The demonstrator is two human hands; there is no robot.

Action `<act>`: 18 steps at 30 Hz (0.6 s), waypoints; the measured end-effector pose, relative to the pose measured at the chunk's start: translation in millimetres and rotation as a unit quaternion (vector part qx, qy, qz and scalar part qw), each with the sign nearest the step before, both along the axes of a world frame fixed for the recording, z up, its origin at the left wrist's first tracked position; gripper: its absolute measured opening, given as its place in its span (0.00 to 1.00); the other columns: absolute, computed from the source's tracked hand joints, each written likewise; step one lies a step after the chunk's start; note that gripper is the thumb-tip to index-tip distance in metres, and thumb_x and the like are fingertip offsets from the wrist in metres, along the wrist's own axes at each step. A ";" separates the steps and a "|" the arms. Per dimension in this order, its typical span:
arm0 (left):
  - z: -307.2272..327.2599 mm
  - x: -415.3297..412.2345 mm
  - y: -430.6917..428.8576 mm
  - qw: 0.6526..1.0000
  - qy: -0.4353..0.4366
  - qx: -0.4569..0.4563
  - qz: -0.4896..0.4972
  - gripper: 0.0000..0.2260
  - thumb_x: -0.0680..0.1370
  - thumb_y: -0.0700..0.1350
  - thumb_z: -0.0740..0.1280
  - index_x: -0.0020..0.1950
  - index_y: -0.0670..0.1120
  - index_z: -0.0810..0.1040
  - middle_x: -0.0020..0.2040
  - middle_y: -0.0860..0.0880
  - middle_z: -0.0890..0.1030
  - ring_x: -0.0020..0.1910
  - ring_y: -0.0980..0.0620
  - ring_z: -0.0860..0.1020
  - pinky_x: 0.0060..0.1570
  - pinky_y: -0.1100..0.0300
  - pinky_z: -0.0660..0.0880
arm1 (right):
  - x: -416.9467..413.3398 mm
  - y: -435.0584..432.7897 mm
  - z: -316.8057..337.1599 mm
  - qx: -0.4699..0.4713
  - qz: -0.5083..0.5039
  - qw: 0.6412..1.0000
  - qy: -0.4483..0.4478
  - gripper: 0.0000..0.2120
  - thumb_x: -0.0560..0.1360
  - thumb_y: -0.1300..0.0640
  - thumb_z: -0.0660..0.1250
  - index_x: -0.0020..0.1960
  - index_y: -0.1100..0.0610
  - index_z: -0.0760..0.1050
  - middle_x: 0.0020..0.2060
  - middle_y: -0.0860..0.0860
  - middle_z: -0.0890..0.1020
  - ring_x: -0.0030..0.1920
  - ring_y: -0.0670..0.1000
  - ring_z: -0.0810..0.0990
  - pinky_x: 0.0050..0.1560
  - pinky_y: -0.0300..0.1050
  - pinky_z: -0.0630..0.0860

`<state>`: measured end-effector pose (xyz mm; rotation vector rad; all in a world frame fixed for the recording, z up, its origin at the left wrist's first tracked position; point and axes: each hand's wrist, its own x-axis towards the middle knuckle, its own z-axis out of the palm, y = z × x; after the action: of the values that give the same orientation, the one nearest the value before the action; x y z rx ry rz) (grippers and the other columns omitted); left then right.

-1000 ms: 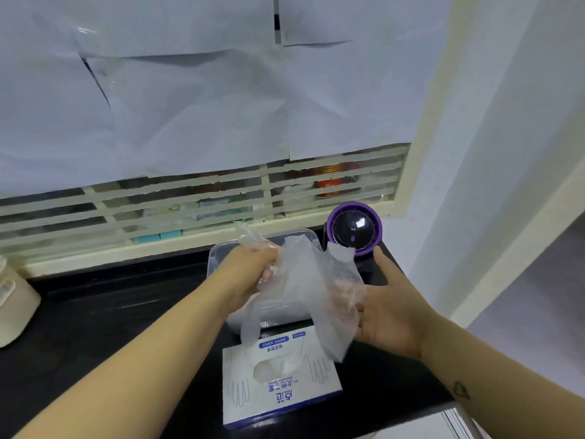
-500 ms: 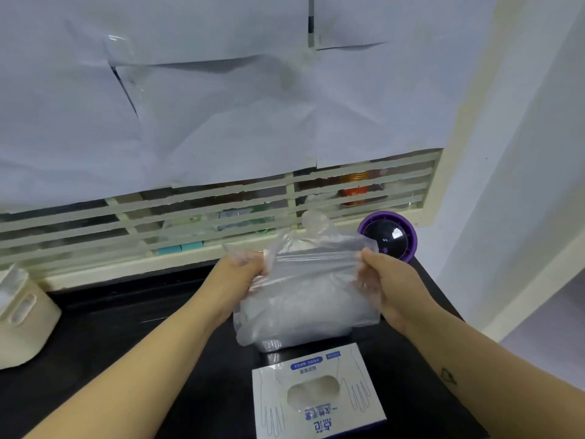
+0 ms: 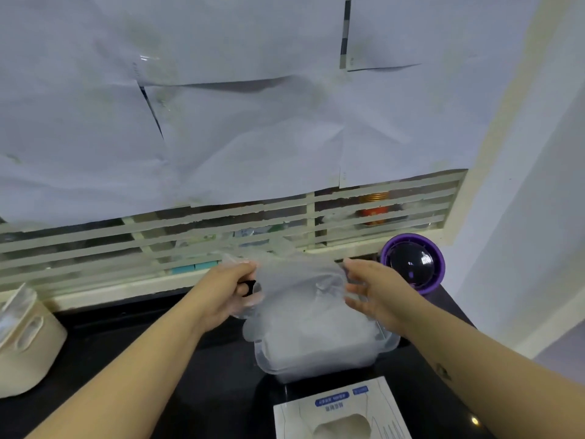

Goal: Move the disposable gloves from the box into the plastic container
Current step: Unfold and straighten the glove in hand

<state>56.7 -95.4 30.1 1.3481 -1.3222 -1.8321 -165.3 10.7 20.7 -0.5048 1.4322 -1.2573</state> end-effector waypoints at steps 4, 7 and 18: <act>17.3 -5.3 -0.7 0.995 0.092 0.007 -0.037 0.14 0.81 0.41 0.60 0.39 0.45 0.82 0.49 0.43 0.83 0.49 0.48 0.81 0.44 0.53 0.80 | -2.9 -10.1 -6.3 0.051 -0.023 0.998 -0.028 0.29 0.74 0.49 0.70 0.71 0.54 0.65 0.65 0.56 0.69 0.58 0.56 0.73 0.46 0.46 0.78; 30.2 -5.5 -1.3 0.983 0.170 0.023 -0.070 0.12 0.75 0.42 0.63 0.36 0.47 0.84 0.58 0.42 0.82 0.57 0.44 0.81 0.55 0.45 0.78 | -2.7 -18.5 -5.2 0.069 -0.006 0.998 0.013 0.32 0.74 0.47 0.69 0.73 0.55 0.64 0.65 0.56 0.72 0.49 0.51 0.73 0.43 0.43 0.74; 66.3 -10.9 -3.5 0.953 0.183 -0.002 -0.242 0.03 0.66 0.43 0.71 0.35 0.44 0.78 0.67 0.32 0.68 0.66 0.33 0.63 0.63 0.41 0.64 | -13.9 -33.6 14.4 0.116 0.145 0.980 -0.078 0.39 0.74 0.27 0.47 0.76 0.51 0.56 0.38 0.57 0.83 0.28 0.48 0.70 0.28 0.39 0.68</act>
<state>45.8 -98.9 96.4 0.6562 -1.5310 -2.2557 -179.2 -22.8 35.1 -0.4276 1.2993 -0.8665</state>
